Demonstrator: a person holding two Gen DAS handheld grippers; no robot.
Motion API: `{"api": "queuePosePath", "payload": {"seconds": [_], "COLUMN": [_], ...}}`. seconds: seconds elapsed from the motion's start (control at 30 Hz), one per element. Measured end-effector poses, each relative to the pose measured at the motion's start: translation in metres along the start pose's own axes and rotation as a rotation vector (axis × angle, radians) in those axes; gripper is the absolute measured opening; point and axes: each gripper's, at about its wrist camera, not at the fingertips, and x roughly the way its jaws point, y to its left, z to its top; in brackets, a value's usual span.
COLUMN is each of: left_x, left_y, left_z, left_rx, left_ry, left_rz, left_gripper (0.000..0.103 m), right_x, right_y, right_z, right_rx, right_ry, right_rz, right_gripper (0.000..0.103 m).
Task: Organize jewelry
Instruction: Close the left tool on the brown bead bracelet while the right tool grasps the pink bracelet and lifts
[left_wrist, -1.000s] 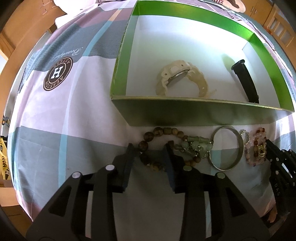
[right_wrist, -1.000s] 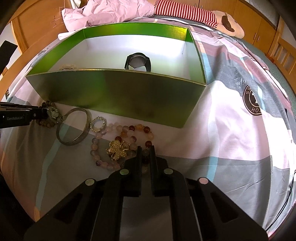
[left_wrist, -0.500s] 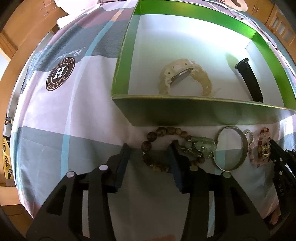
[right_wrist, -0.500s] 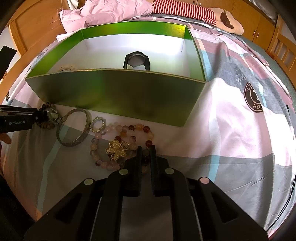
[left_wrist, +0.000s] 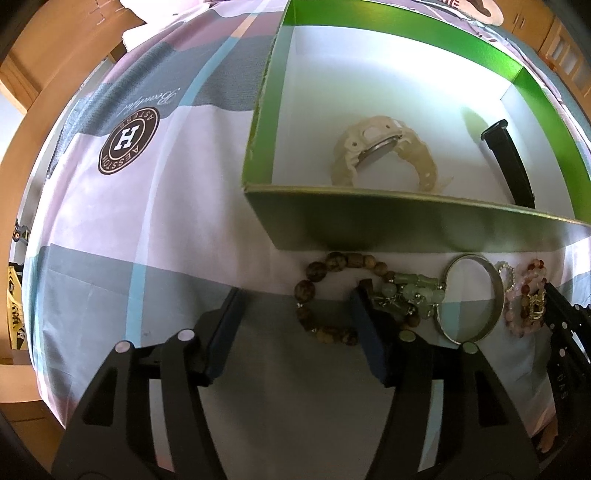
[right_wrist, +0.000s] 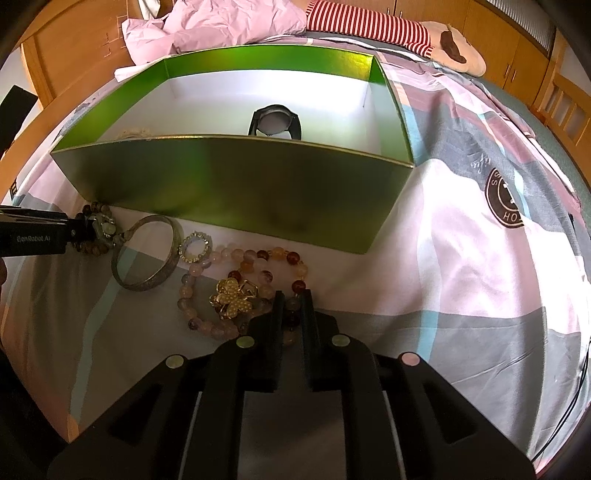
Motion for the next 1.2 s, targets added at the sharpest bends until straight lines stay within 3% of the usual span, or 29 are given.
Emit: {"api": "queuePosePath", "payload": {"seconds": [0.3,0.37,0.4,0.47,0.53,0.6,0.67,0.77,0.9,1.0,1.2], "left_x": [0.0,0.0,0.0,-0.002,-0.005,-0.008,-0.009,-0.01,-0.017,-0.027,-0.074], "left_y": [0.0,0.0,0.0,-0.002,-0.006,-0.01,-0.012,-0.013,-0.017,-0.012,0.0], "left_z": [0.0,-0.001,-0.001,-0.002,-0.005,-0.007,-0.009,-0.01,-0.015,-0.014,-0.011], "left_rx": [0.001,0.0,0.001,0.011,0.03,0.043,0.055,0.057,0.051,0.051,0.055], "left_ry": [-0.001,0.0,0.002,0.003,0.001,0.003,0.006,0.006,0.001,-0.022,-0.12], "left_rz": [-0.001,-0.002,-0.004,-0.014,-0.024,-0.035,-0.035,-0.04,-0.046,-0.067,-0.216], "left_gripper": [0.06,0.06,0.058,0.05,0.037,0.016,0.008,0.008,0.007,0.007,0.007], "right_x": [0.0,0.0,0.0,0.0,0.001,0.0,0.0,-0.002,-0.006,-0.022,-0.067], "right_y": [-0.001,0.0,0.0,0.0,-0.005,-0.01,-0.01,-0.002,0.0,-0.002,0.004], "right_z": [-0.001,-0.001,-0.002,-0.002,-0.001,0.001,0.001,0.001,0.001,0.006,0.019], "right_rx": [0.005,-0.002,-0.006,-0.006,0.019,0.047,0.043,0.017,0.027,0.038,0.023], "right_ry": [-0.013,-0.019,-0.022,-0.024,-0.011,0.002,0.005,-0.001,-0.034,-0.109,-0.256], "right_rz": [0.002,-0.013,-0.026,-0.063,-0.059,-0.031,-0.001,0.009,0.042,0.064,0.136], "right_gripper": [0.015,0.022,0.025,0.04,0.04,0.037,0.017,0.008,0.008,0.008,0.008]}}
